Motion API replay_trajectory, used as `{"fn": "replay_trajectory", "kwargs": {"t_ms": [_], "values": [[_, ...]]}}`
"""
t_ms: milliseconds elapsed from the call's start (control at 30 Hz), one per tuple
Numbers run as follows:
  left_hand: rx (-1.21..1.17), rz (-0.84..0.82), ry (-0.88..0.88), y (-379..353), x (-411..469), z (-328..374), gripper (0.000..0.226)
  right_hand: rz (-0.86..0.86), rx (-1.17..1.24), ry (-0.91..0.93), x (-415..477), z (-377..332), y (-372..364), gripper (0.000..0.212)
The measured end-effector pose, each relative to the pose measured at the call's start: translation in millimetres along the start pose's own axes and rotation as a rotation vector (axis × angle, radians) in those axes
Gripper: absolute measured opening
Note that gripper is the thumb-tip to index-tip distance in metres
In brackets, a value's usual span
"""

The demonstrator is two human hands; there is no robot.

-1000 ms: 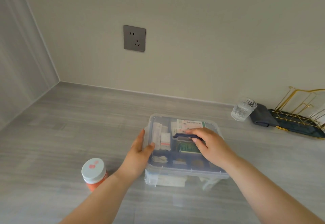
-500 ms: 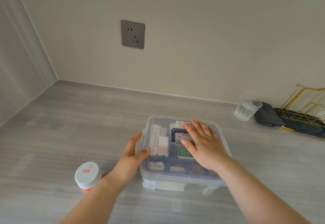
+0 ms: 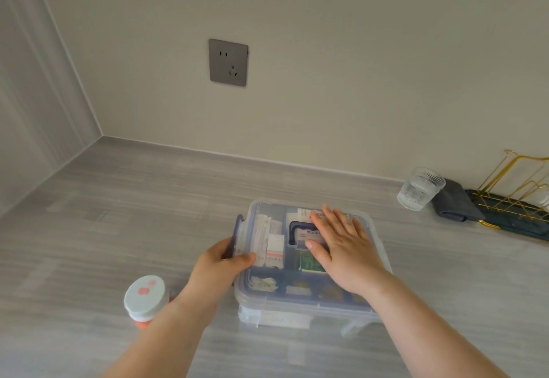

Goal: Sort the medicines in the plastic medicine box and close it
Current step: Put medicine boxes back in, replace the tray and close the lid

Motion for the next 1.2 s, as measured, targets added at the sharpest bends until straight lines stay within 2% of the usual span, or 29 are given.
{"fn": "replay_trajectory", "kwargs": {"t_ms": [133, 300, 400, 467, 567, 600, 633, 667, 733, 800, 867, 967, 1067, 1100, 1200], "values": [[-0.046, 0.069, -0.112, -16.7, -2.5, 0.1, 0.047, -0.013, 0.007, 0.005, -0.6, -1.3, 1.9, 0.055], [0.225, 0.142, -0.182, -24.0, 0.8, -0.2, 0.047, -0.006, 0.006, 0.004, -0.8, -1.1, 1.5, 0.055], [0.596, 0.28, -0.282, -29.2, -3.9, 6.0, 0.054, 0.033, 0.051, 0.014, -2.3, -3.4, 4.5, 0.055], [0.9, 0.344, -0.441, -35.3, -6.1, 9.5, 0.06, 0.165, 0.152, 0.006, -5.3, -4.7, 7.8, 0.055], [1.18, 0.286, -0.534, -42.2, -4.1, 9.8, 0.064, 0.513, 0.29, -0.193, -15.5, 7.9, 16.0, 0.053], [1.229, 0.272, -0.525, -42.2, -2.1, 8.8, 0.064, 0.557, 0.308, -0.312, -21.7, 16.3, 17.9, 0.054], [1.256, 0.263, -0.513, -41.8, -0.8, 8.4, 0.065, 0.521, 0.345, -0.443, -28.8, 26.5, 16.7, 0.059], [1.267, 0.259, -0.504, -41.2, -0.1, 8.4, 0.066, 0.438, 0.45, -0.572, -36.0, 35.6, 14.0, 0.066], [1.276, 0.257, -0.496, -41.9, 0.1, 9.5, 0.066, 0.258, 0.892, -0.735, -47.5, 44.0, 4.1, 0.074], [1.292, 0.259, -0.488, -42.9, 0.1, 10.6, 0.067, 0.151, 1.309, -0.747, -53.1, 45.3, -7.0, 0.064], [1.304, 0.256, -0.477, -43.5, -0.3, 11.4, 0.067, 0.163, 1.414, -0.734, -54.3, 45.1, -8.3, 0.053], [1.304, 0.26, -0.481, -43.6, -0.7, 10.6, 0.066, 0.247, 1.31, -0.746, -51.5, 44.4, -3.9, 0.045], [1.271, 0.27, -0.501, -42.8, -0.6, 9.0, 0.065, 0.476, 1.057, -0.747, -48.0, 42.3, -0.6, 0.032], [1.262, 0.273, -0.505, -42.4, -0.4, 8.5, 0.065, 0.541, 0.947, -0.715, -48.0, 41.1, 0.1, 0.033], [1.249, 0.281, -0.518, -42.4, -0.2, 7.3, 0.065, 0.522, 0.69, -0.661, -48.6, 35.5, 3.1, 0.034]]}}
Point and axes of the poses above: each hand's wrist, its own x-axis towards the middle knuckle, its own y-axis out of the back of the hand, z = x × y, the point moved 1 cm from there along x, towards the middle knuckle, and after that the axes turned 11 degrees about y, right-handed, at the moved point
